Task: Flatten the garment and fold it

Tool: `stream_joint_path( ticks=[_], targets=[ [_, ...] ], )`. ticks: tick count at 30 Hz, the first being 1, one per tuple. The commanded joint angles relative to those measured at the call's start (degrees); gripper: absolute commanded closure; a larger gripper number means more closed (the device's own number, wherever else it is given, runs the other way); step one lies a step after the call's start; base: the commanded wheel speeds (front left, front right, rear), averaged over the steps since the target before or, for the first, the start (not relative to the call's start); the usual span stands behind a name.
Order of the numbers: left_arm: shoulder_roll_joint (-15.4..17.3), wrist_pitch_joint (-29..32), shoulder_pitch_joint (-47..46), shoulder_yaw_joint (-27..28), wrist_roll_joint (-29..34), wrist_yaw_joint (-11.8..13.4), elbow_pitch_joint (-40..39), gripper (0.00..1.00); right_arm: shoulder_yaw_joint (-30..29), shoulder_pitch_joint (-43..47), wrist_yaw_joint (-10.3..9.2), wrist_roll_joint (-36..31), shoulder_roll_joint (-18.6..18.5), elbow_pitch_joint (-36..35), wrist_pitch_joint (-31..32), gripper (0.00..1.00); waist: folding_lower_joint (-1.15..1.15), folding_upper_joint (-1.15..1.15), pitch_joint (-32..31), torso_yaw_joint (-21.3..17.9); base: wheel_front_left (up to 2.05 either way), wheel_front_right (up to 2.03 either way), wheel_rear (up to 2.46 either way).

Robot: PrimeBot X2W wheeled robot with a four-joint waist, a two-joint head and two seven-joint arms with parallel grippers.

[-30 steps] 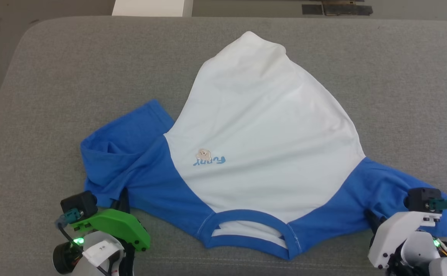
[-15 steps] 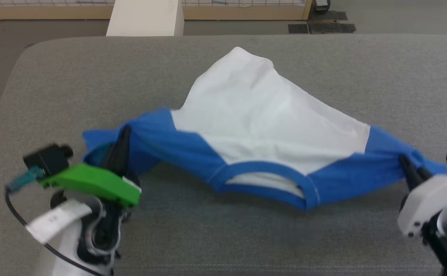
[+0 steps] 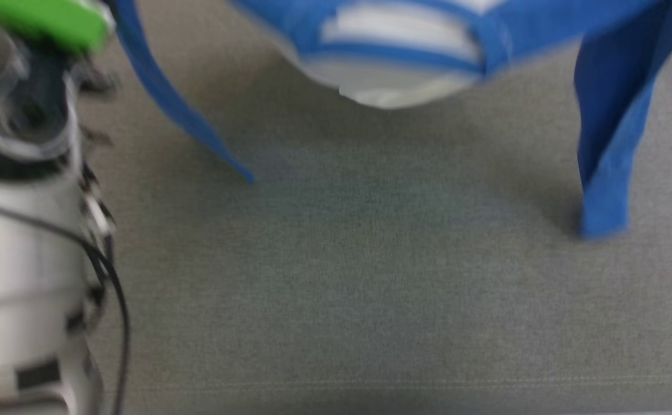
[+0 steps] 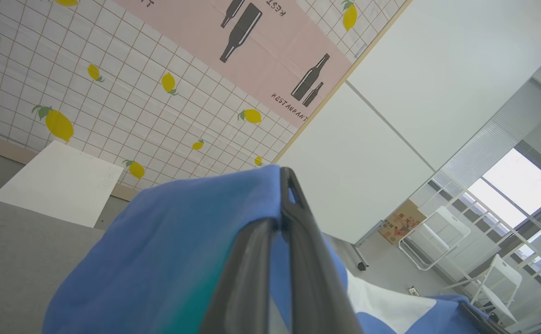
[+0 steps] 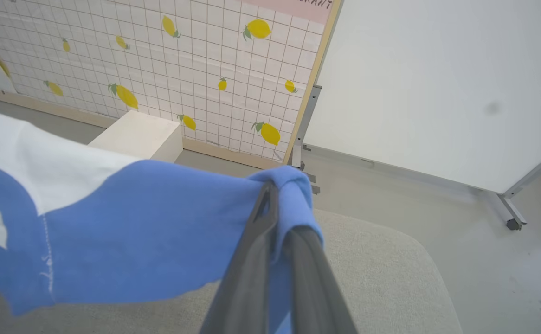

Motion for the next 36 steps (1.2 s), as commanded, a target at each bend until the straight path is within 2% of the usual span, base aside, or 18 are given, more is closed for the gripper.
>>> stream_joint_path(
  ticks=[1, 6, 10, 15, 20, 26, 33, 36],
  targets=[
    [1.06, -0.02, -3.94, 0.02, 1.04, 0.53, 1.27, 1.0, 0.56, -4.15, -0.09, -0.41, -0.34, 1.99, -0.78, 1.0, -0.01, 0.0, 7.58, -1.43, 0.0, 0.0, 0.0],
    [2.61, -2.48, -19.09, 0.17, 5.27, 2.2, 8.82, 1.0, 3.36, -20.89, -0.09, -4.63, -1.05, 11.23, -7.07, 1.0, -0.01, 0.0, 13.8, -2.89, 0.0, 0.0, 0.0],
    [1.67, -7.63, -28.86, 1.41, 7.07, 2.86, 14.18, 1.0, 2.85, -31.03, -0.09, -8.75, 0.52, 17.74, -15.09, 1.0, -0.01, 0.0, 16.96, -3.55, 0.0, 0.0, 0.0],
    [0.63, -13.86, -36.91, 1.95, 8.36, 1.05, 17.91, 1.0, -0.31, -40.06, -0.09, -13.97, 2.57, 23.5, -24.17, 1.0, -0.01, 0.0, 19.26, -4.0, 0.0, 0.0, 0.0],
    [0.18, -19.02, -41.71, 3.0, 8.1, -2.07, 20.3, 1.0, -3.16, -45.79, -0.09, -18.31, 3.71, 27.4, -32.71, 1.0, -0.01, 0.0, 20.21, -4.17, 0.0, 0.0, 0.0],
    [0.68, -20.44, -39.03, 2.83, 7.52, -5.34, 24.7, 1.0, -2.92, -45.62, -0.09, -18.23, 3.19, 35.49, -37.39, 1.0, -0.01, 0.0, 20.27, -3.4, 0.0, 0.0, 0.0],
    [2.0, -18.9, -24.35, 0.27, 7.37, -10.18, 28.35, 1.0, 2.28, -33.13, -0.09, -11.14, 2.89, 40.9, -39.27, 1.0, -0.01, 0.0, 16.8, -2.26, 0.0, 0.0, 0.0],
    [4.42, -17.89, -16.21, -2.56, 10.08, -11.74, 27.86, 1.0, 5.14, -26.04, -0.09, -6.19, 2.25, 40.95, -38.19, 1.0, -0.01, 0.0, 14.04, -1.83, 0.0, 0.0, 0.0]
  ],
)
